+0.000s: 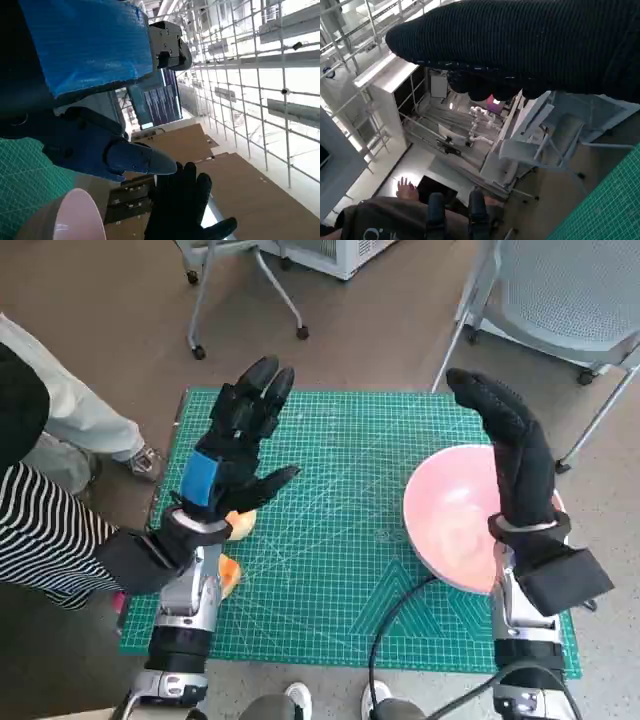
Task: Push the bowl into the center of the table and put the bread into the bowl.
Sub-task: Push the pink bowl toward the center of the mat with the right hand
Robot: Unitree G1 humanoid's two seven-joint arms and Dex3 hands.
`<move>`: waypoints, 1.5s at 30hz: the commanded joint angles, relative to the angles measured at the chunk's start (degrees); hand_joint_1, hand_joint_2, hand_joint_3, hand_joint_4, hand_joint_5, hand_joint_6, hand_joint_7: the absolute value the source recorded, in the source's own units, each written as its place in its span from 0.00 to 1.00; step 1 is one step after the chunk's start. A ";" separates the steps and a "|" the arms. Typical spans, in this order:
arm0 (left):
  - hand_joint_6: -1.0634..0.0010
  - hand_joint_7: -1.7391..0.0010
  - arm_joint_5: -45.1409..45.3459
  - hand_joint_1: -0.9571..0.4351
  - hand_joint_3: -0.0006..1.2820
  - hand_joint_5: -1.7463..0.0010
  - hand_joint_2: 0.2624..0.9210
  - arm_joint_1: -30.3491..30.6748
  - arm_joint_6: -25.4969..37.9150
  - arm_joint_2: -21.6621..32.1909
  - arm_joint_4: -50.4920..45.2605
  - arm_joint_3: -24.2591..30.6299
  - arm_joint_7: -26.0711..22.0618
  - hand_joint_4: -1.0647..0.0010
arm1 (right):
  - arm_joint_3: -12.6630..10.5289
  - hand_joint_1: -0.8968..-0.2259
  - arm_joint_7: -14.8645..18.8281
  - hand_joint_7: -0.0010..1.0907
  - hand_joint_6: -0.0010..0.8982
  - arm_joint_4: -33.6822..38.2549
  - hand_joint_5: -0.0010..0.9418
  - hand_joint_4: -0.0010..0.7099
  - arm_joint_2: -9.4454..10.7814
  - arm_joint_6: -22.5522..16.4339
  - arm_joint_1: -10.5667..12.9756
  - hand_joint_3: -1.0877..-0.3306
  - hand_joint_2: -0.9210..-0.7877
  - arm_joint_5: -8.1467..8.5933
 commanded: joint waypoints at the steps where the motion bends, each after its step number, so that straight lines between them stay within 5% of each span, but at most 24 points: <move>1: 1.00 0.76 -0.03 0.32 0.05 0.97 1.00 -0.48 -0.65 -0.06 0.13 -0.09 0.00 0.86 | 0.03 0.34 0.74 0.53 0.00 0.11 0.01 0.23 -0.31 0.93 0.43 0.60 0.00 0.74; 45: 1.00 0.76 -0.66 0.31 0.06 0.97 1.00 -0.55 -0.37 -0.25 0.07 -0.07 -0.53 0.85 | 0.12 0.34 0.71 0.53 0.00 -0.35 0.01 0.23 -0.36 0.76 0.88 0.61 0.00 0.78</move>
